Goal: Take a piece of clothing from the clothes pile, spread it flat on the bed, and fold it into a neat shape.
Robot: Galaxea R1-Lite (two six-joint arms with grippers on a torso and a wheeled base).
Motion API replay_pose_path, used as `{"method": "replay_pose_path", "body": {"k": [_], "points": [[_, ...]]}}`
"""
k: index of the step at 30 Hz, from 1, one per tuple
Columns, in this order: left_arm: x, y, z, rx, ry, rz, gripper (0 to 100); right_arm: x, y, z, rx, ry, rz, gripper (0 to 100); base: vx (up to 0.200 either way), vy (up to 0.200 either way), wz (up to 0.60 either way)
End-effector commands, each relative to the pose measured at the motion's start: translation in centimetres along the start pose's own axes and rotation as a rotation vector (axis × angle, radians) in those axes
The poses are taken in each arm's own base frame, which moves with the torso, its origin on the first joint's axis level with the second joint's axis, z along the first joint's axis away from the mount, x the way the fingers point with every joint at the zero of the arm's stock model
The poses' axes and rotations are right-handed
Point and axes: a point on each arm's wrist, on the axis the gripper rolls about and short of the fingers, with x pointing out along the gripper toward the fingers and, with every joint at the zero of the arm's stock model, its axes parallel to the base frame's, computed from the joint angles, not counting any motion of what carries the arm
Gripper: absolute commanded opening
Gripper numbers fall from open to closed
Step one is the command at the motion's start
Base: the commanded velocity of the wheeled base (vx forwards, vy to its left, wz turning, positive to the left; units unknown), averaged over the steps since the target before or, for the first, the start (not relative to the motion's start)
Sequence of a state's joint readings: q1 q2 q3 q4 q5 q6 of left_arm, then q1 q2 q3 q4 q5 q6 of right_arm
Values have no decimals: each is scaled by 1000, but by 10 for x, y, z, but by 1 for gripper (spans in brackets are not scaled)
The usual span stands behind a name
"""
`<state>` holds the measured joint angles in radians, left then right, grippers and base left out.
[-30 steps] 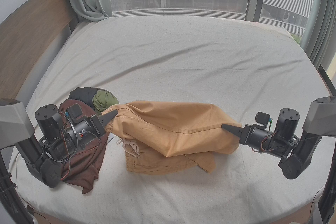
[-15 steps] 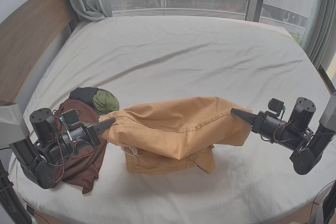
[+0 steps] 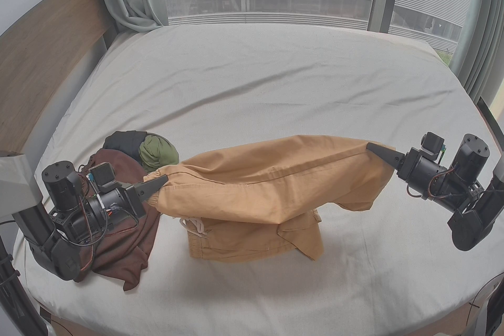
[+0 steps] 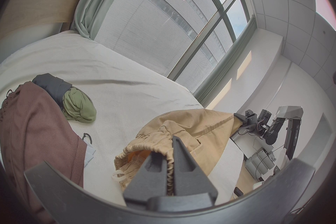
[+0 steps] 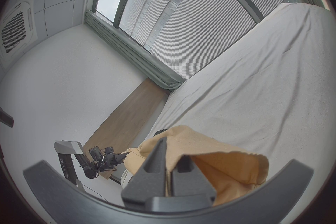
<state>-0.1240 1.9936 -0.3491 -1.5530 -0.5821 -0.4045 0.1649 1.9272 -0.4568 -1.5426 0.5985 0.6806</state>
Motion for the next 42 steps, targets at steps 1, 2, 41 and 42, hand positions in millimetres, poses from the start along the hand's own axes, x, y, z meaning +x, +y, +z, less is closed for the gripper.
{"method": "replay_pose_path", "body": {"k": [1,2,41,42], "points": [[1,3,-3,10,7,7,0,-2,-3,7,-11,-24,-9,0,0,0,0],[2,4,-3,24,9,9,0,-3,-4,8,-11,-27,-13,0,0,0,0],[9,3,10,96,-41,-20,0,-6,-34,21,48,-76,-75,0,0,0,0],[9,3,10,96,-41,-20,0,-5,-35,21,49,-75,-76,0,0,0,0]]}}
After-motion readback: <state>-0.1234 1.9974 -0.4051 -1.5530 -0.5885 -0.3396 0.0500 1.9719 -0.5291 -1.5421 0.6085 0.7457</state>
